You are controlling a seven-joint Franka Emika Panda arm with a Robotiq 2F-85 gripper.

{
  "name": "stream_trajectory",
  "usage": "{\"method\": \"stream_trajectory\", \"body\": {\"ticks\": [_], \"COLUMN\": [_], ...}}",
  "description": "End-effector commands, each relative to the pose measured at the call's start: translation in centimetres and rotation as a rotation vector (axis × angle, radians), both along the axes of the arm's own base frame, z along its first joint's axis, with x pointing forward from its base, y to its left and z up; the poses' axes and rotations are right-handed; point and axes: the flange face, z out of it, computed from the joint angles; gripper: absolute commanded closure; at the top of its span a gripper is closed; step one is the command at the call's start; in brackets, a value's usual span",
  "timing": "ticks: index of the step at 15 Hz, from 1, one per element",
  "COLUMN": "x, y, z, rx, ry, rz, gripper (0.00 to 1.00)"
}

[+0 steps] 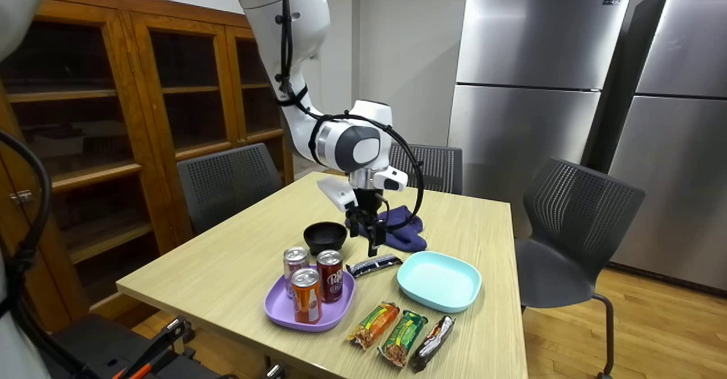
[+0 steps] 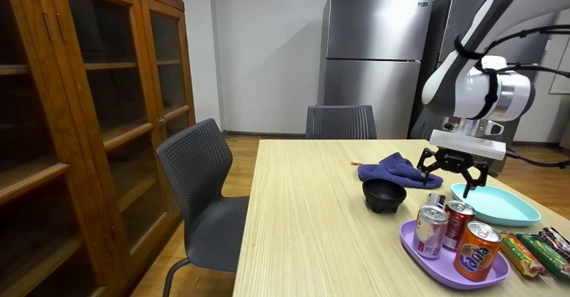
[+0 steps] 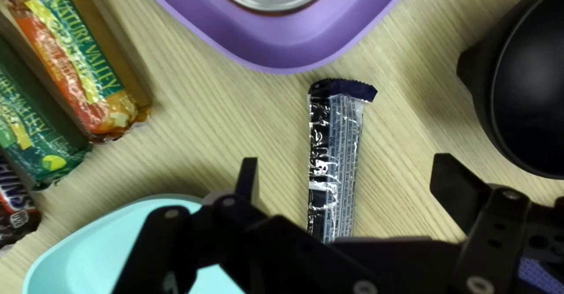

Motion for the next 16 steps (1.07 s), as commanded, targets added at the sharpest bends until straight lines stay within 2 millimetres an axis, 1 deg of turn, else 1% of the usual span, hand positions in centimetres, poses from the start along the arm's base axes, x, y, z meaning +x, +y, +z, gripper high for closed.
{"method": "stream_trajectory", "body": {"ticks": [1, 10, 16], "x": [1.9, 3.7, 4.3], "y": [0.4, 0.6, 0.3], "z": [-1.4, -5.8, -7.7], "rx": [0.004, -0.040, -0.059], "ry": [-0.034, -0.052, -0.046], "rz": [-0.062, -0.149, -0.188], "gripper": [0.00, 0.00, 0.00]}}
